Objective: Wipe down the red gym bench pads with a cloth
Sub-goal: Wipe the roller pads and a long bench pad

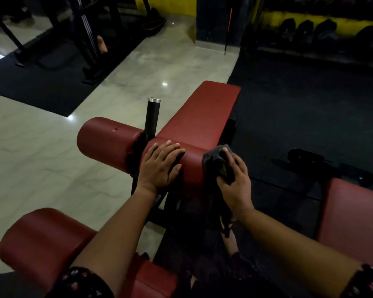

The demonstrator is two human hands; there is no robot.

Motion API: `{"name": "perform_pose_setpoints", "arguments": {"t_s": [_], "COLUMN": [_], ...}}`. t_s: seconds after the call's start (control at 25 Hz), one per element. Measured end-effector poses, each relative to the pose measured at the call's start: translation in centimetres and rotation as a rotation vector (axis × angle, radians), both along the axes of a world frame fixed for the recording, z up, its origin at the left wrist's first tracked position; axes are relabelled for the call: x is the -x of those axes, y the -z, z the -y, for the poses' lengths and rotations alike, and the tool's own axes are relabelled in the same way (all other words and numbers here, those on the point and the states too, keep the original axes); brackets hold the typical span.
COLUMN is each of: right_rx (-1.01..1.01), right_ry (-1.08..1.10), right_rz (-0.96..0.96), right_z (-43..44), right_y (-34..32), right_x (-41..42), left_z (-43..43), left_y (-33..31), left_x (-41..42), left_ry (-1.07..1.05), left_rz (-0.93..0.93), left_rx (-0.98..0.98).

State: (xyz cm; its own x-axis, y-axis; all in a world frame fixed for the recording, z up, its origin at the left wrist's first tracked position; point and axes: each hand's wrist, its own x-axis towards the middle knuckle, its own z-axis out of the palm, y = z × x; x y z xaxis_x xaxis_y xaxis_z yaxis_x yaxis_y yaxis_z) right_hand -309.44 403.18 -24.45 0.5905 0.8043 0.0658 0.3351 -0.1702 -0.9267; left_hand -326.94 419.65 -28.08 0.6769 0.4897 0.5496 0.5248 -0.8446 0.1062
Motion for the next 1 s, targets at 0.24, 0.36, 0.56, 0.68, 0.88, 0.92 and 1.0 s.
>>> {"name": "perform_pose_setpoints", "arguments": {"t_s": [0.24,0.36,0.56,0.68,0.88,0.92,1.0], "right_rx": [0.354,0.515,0.563,0.48,0.358,0.34,0.369], "right_ry": [0.157,0.03,-0.023,-0.075,-0.334,-0.345,-0.346], "right_rz": [-0.471,-0.571,-0.572,-0.411,0.045,0.078,0.071], "right_z": [-3.1,-4.3,-5.9,-4.9,-2.3,-2.2,-2.8], "right_y": [2.2,2.7,0.3,-2.1,-4.8,-4.3,-2.2], "right_x": [-4.0,-5.9,-6.3,-6.2,-6.1,-6.3,-7.5], "left_z": [0.6,0.7,0.8,0.8,1.0,1.2,1.5], "left_y": [-0.6,-0.8,-0.9,-1.3,-1.8,-1.8,-1.6], "left_x": [-0.2,-0.2,-0.3,-0.5,-0.3,-0.4,-0.5], "left_ry": [-0.014,-0.022,-0.037,-0.043,-0.059,-0.069,-0.081], "left_rz": [0.005,-0.01,0.004,-0.006,-0.022,-0.028,-0.025], "left_rx": [0.023,0.043,0.064,0.082,0.15,0.163,0.176]}}
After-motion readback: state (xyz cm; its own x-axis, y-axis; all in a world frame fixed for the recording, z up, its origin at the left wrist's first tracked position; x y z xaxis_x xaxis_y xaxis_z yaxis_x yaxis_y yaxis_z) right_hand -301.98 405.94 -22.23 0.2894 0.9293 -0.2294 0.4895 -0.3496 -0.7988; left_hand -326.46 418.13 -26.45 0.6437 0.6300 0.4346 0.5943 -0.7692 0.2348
